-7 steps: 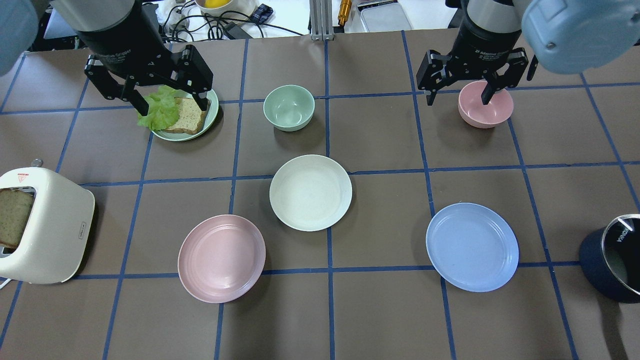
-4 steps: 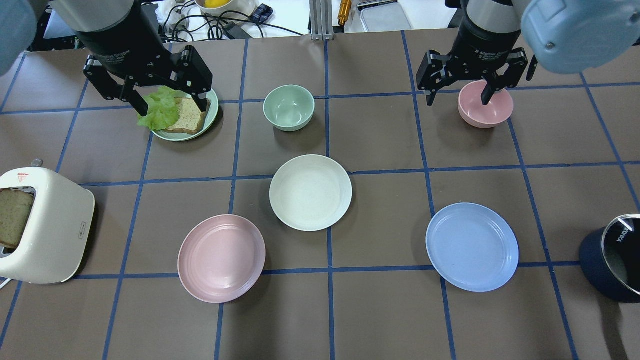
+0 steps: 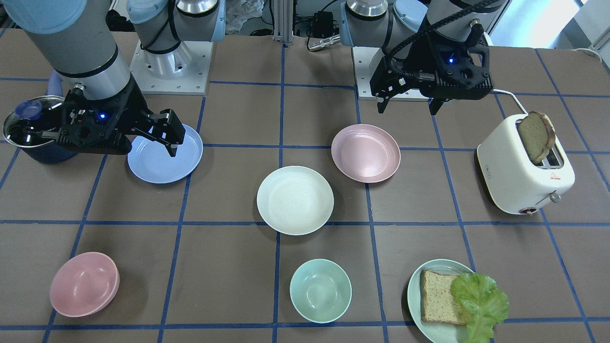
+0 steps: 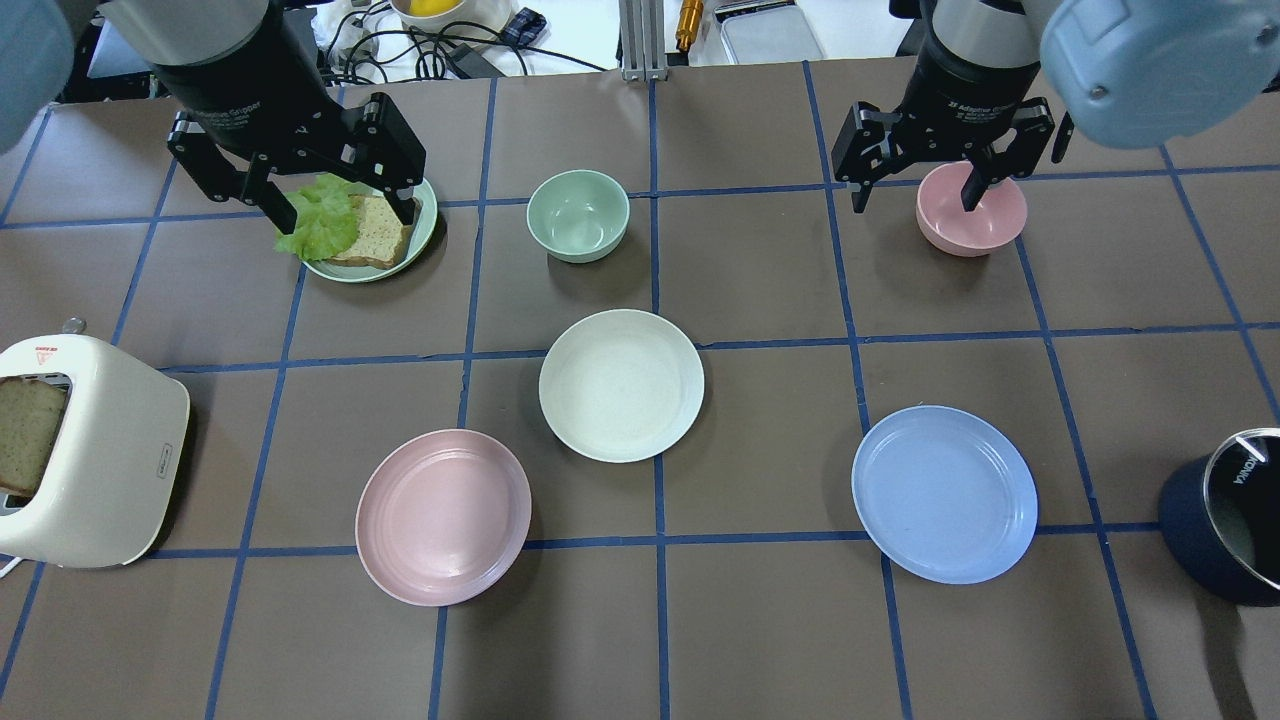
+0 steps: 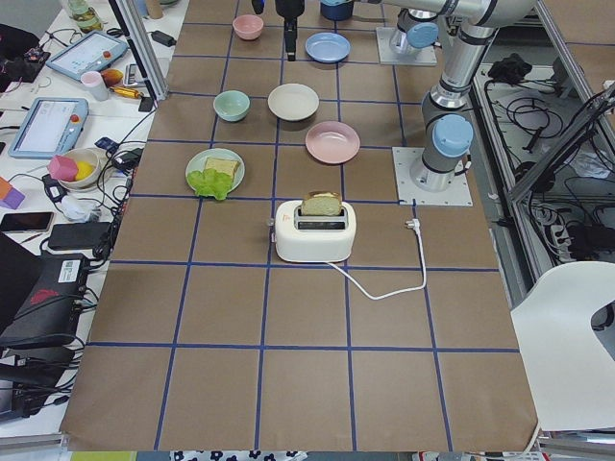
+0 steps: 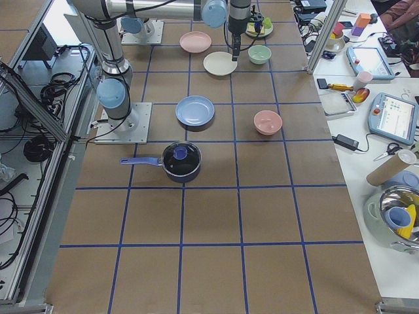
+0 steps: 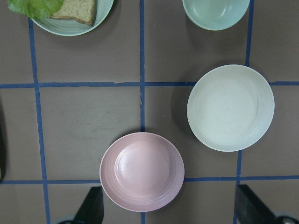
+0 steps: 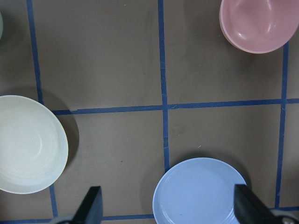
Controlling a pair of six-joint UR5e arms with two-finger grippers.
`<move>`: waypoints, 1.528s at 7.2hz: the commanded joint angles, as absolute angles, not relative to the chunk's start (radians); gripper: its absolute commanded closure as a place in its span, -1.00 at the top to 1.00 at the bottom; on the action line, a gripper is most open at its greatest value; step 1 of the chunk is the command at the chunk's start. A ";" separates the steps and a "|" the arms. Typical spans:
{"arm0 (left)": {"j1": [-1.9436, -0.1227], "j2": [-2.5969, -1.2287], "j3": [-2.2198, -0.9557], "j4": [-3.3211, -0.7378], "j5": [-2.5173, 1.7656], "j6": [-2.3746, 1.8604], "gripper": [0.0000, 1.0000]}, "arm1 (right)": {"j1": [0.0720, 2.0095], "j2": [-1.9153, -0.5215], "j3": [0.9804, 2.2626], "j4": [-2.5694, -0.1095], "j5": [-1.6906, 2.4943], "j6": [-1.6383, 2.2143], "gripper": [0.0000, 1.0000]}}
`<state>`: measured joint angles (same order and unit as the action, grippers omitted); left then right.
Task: Stack three plates with pink and blue
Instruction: 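Move the left gripper down to the pink plate's rim and grasp it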
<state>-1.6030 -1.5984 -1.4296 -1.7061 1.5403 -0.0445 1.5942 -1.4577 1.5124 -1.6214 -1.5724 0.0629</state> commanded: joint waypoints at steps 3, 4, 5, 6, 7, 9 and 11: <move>-1.605 -1.597 -1.433 -1.709 1.540 -0.046 1.00 | 1.595 -1.457 1.513 -1.623 -1.572 0.063 1.00; -1.606 -1.585 -1.439 -1.715 1.537 -0.043 1.00 | 1.595 -1.457 1.513 -1.623 -1.572 0.063 1.00; -1.608 -1.571 -1.478 -1.713 1.540 -0.037 1.00 | 1.595 -1.457 1.513 -1.624 -1.572 0.063 1.00; -1.620 -1.569 -1.539 -1.709 1.539 -0.035 1.00 | 1.594 -1.457 1.513 -1.624 -1.572 0.063 1.00; -1.655 -1.572 -1.604 -1.660 1.540 -0.047 1.00 | 1.595 -1.457 1.513 -1.624 -1.572 0.063 1.00; -1.739 -1.563 -1.762 -1.496 1.543 -0.066 1.00 | 1.595 -1.456 1.514 -1.626 -1.572 0.063 1.00; -1.770 -1.551 -1.999 -1.265 1.542 -0.124 1.00 | 1.595 -1.456 1.514 -1.628 -1.572 0.063 1.00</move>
